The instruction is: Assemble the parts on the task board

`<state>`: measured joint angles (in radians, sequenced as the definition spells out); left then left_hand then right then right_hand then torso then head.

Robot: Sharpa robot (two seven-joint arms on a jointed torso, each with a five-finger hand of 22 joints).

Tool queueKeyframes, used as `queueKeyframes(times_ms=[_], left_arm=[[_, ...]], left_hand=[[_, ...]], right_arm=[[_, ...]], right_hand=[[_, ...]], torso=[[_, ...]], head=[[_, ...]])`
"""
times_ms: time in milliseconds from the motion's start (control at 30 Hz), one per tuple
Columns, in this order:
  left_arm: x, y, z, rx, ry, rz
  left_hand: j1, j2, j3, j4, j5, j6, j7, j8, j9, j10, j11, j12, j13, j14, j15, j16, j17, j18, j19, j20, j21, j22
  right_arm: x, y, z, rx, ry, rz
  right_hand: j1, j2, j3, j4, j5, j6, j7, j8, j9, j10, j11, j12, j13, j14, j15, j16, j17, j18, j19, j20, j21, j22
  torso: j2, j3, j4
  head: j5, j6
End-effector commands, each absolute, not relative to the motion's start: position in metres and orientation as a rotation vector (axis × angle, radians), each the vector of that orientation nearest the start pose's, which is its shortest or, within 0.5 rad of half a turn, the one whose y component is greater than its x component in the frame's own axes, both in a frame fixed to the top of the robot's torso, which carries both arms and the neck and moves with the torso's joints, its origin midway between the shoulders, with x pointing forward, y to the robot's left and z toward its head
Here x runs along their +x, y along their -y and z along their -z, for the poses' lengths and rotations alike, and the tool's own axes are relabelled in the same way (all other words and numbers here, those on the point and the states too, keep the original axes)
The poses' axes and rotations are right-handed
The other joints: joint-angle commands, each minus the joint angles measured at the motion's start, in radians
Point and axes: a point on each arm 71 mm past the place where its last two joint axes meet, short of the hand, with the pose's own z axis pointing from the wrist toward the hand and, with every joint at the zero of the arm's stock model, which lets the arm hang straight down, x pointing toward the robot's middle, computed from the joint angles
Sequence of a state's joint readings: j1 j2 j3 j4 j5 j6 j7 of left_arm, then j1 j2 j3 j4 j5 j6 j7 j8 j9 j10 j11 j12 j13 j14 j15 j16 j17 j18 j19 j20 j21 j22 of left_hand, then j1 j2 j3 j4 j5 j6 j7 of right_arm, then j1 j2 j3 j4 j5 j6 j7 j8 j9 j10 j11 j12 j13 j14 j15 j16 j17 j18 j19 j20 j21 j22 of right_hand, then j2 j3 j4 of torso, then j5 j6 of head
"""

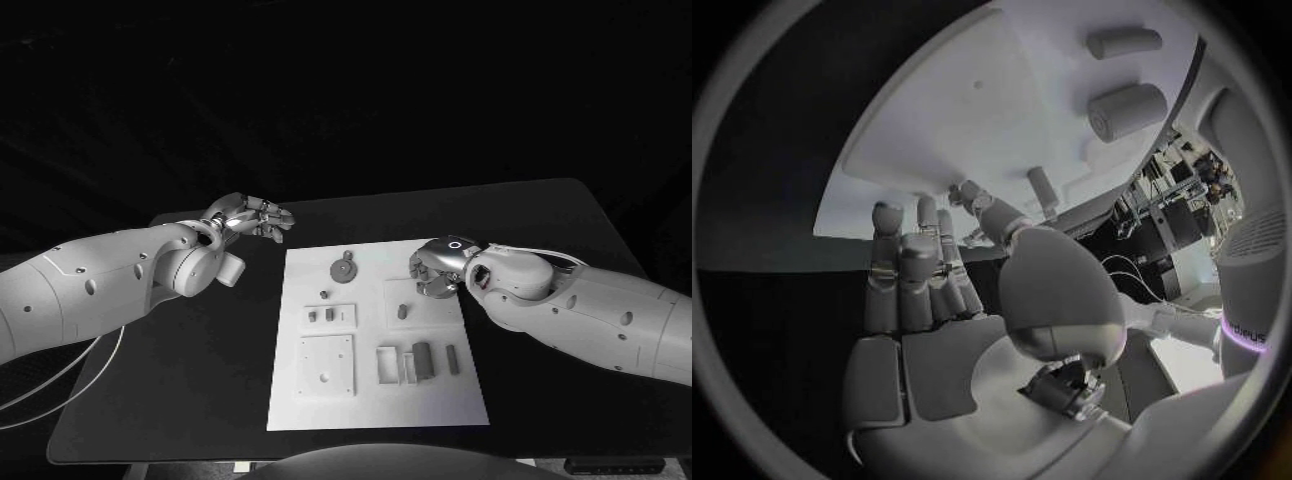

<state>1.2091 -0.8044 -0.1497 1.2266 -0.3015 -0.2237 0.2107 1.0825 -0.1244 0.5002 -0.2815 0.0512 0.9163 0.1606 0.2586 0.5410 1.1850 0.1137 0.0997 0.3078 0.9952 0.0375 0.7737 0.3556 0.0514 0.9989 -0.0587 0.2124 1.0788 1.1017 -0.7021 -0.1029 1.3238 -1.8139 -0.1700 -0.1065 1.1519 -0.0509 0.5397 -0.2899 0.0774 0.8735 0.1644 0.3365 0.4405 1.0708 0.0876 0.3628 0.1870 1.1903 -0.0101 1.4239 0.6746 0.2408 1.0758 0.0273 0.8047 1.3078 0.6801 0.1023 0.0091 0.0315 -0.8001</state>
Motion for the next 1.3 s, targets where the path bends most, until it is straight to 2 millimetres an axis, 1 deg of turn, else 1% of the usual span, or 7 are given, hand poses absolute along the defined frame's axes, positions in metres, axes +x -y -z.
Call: queueKeyframes(times_ms=[33,300,367,500,833,1133,1300], left_arm=[[0.5208,-0.2773,0.2357,-0.931,-1.701,1.126],[0.5209,-0.2780,0.2358,-0.929,-1.703,1.121],[0.5209,-0.2782,0.2358,-0.928,-1.702,1.119],[0.5208,-0.2781,0.2358,-0.928,-1.702,1.119],[0.5204,-0.2783,0.2359,-0.924,-1.707,1.112],[0.5201,-0.2788,0.2362,-0.916,-1.713,1.102],[0.5201,-0.2794,0.2361,-0.916,-1.712,1.098]], left_hand=[[0.006,0.006,-0.003,-0.002,-0.001,-0.007,0.001,0.004,-0.001,-0.008,0.000,-0.003,-0.001,-0.002,0.008,-0.006,0.001,-0.008,-0.004,0.006,-0.003,-0.002],[0.008,0.006,-0.002,-0.003,-0.001,-0.008,0.002,0.004,-0.001,-0.009,0.001,-0.003,-0.002,-0.001,0.008,-0.008,0.003,-0.008,-0.003,0.006,-0.004,-0.002],[0.009,0.006,-0.003,-0.003,-0.001,-0.008,0.002,0.004,-0.002,-0.010,0.001,-0.003,-0.002,-0.001,0.008,-0.008,0.004,-0.008,-0.003,0.006,-0.004,-0.002],[0.010,0.006,-0.003,-0.003,-0.001,-0.008,0.002,0.005,-0.002,-0.010,0.001,-0.003,-0.002,0.000,0.008,-0.008,0.005,-0.008,-0.002,0.006,-0.004,-0.002],[0.012,0.006,-0.003,-0.003,-0.001,-0.009,0.002,0.005,-0.002,-0.011,0.001,-0.003,-0.002,0.002,0.007,-0.009,0.008,-0.007,0.000,0.005,-0.004,-0.001],[0.015,0.006,-0.003,-0.002,-0.001,-0.010,0.003,0.005,-0.003,-0.015,0.003,-0.004,-0.004,0.004,0.007,-0.011,0.012,-0.007,0.002,0.005,-0.005,-0.001],[0.018,0.007,-0.003,-0.003,-0.001,-0.010,0.003,0.005,-0.003,-0.016,0.003,-0.004,-0.004,0.006,0.006,-0.012,0.014,-0.007,0.004,0.005,-0.005,-0.001]], right_arm=[[0.4782,0.1817,0.2854,-0.583,-1.873,-0.397],[0.4753,0.1786,0.2854,-0.597,-1.870,-0.414],[0.4752,0.1789,0.2860,-0.602,-1.874,-0.409],[0.4754,0.1796,0.2870,-0.609,-1.881,-0.395],[0.4764,0.1821,0.2895,-0.617,-1.892,-0.354],[0.4746,0.1815,0.2902,-0.635,-1.897,-0.341],[0.4745,0.1812,0.2885,-0.638,-1.872,-0.341]], right_hand=[[0.002,0.009,-0.005,-0.003,0.004,0.010,-0.001,0.005,0.000,0.016,0.007,-0.006,-0.002,-0.007,-0.004,-0.002,0.001,0.021,-0.009,0.000,-0.004,0.021],[0.032,0.037,0.002,-0.005,0.005,0.049,-0.016,0.022,0.009,0.060,-0.005,-0.006,0.003,-0.002,-0.015,0.001,0.002,0.021,-0.008,-0.004,0.002,0.021],[0.066,-0.008,0.125,0.037,0.010,0.061,-0.016,0.022,0.010,0.073,-0.006,-0.013,0.003,0.002,-0.018,-0.002,0.000,0.020,0.001,0.001,-0.002,0.015],[0.028,-0.011,0.187,0.017,0.006,0.073,-0.020,0.022,0.015,0.091,-0.010,-0.022,0.007,0.006,-0.021,-0.004,-0.001,0.021,0.008,0.001,0.002,0.020],[0.017,-0.013,0.202,0.005,0.005,0.070,-0.019,0.018,0.017,0.092,-0.010,-0.031,0.008,0.005,-0.020,-0.006,-0.002,0.021,0.008,0.000,0.003,0.020],[0.025,-0.060,0.214,0.000,0.005,0.058,-0.015,0.010,0.017,0.086,-0.006,-0.047,0.007,0.001,-0.016,-0.009,-0.002,0.021,0.005,-0.001,0.002,0.019],[0.035,-0.049,0.219,0.000,0.004,0.076,-0.022,0.019,0.023,0.106,-0.012,-0.042,0.015,0.003,-0.022,-0.007,-0.001,0.021,0.009,-0.003,0.005,0.020]], torso=[[0.000,0.0006,-0.0004],[0.000,0.0006,-0.0005],[0.000,0.0006,-0.0005],[0.000,0.0004,-0.0004],[0.000,0.0003,-0.0008],[0.000,0.0002,-0.0003],[0.000,0.0005,-0.0005]], head=[[0.000,-0.001],[0.001,-0.003],[0.001,-0.003],[0.001,-0.003],[0.002,-0.004],[0.001,-0.006],[0.000,-0.007]])
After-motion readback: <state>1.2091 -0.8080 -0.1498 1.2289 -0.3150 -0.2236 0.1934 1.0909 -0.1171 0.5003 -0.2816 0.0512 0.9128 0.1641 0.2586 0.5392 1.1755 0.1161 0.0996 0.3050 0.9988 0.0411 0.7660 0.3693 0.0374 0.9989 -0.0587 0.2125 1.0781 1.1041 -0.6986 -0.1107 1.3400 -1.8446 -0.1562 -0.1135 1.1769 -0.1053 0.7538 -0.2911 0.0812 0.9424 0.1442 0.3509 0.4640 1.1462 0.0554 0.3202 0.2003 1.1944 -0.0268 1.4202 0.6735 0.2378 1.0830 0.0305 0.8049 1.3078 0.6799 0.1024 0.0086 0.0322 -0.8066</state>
